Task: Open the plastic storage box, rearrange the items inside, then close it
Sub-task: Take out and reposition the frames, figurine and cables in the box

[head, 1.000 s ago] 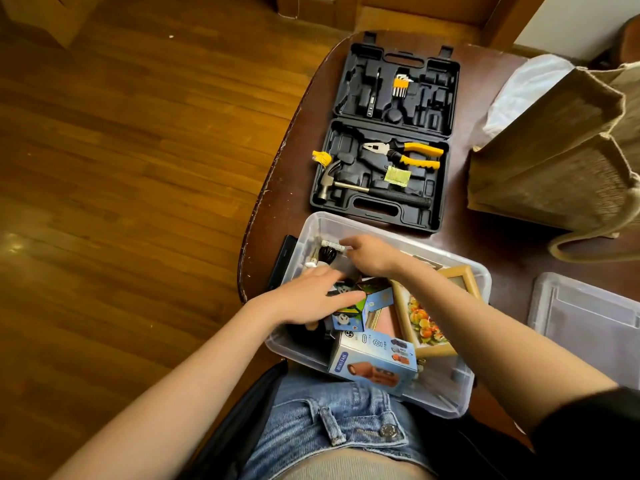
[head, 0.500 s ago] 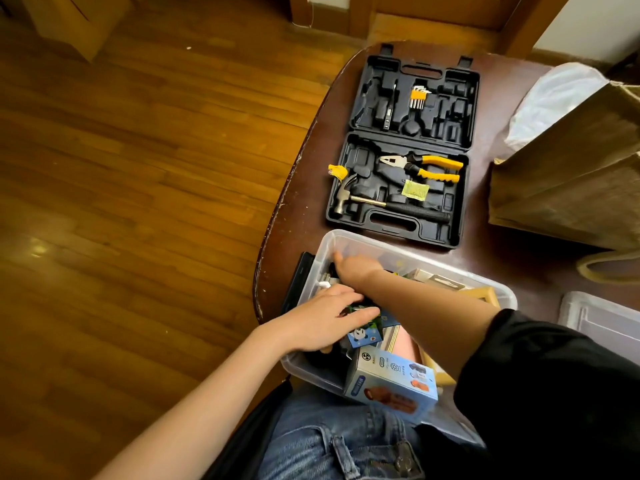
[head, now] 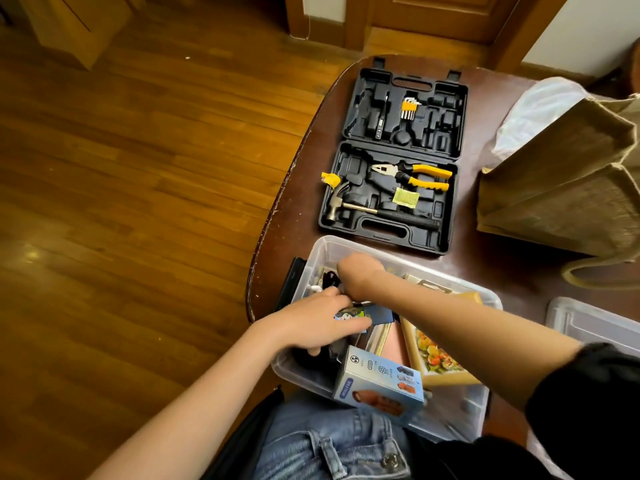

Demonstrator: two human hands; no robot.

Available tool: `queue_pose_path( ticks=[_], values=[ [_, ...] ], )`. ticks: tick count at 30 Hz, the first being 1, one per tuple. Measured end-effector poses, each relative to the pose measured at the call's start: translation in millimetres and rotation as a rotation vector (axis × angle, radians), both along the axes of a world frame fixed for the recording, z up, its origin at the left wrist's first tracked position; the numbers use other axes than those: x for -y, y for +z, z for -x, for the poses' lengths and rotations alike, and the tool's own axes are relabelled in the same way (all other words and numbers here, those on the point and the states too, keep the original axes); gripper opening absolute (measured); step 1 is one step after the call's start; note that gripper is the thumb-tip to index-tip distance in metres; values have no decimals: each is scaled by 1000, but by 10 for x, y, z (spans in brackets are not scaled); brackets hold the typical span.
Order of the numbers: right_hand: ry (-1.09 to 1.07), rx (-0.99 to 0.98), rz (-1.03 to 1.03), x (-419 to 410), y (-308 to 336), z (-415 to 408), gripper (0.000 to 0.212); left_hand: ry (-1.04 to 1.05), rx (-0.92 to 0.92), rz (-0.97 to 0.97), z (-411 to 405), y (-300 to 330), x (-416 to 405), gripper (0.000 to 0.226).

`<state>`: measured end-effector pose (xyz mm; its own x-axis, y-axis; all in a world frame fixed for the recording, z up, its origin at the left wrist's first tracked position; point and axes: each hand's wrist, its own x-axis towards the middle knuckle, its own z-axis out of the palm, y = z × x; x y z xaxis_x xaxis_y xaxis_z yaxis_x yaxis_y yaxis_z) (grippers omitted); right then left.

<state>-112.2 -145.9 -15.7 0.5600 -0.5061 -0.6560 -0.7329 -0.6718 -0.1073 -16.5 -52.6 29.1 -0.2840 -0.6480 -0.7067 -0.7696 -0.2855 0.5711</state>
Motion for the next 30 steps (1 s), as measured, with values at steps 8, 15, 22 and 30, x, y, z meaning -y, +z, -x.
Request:
queue_pose_path(
  ticks=[8,15,22,30],
  values=[
    [-476,483,51,-171,465,730,22,87,-64,99,90,-98,98,54],
    [-925,830,98,-569,498,1475,9,104,75,232,276,-293,141,43],
    [-1101,721,361,-910,411,1923,4,55,-4,592,700,-195,152,36],
    [-1206,586,289,-885,410,1962,19,-74,-101,47,1158,-276,480,20]
  ],
)
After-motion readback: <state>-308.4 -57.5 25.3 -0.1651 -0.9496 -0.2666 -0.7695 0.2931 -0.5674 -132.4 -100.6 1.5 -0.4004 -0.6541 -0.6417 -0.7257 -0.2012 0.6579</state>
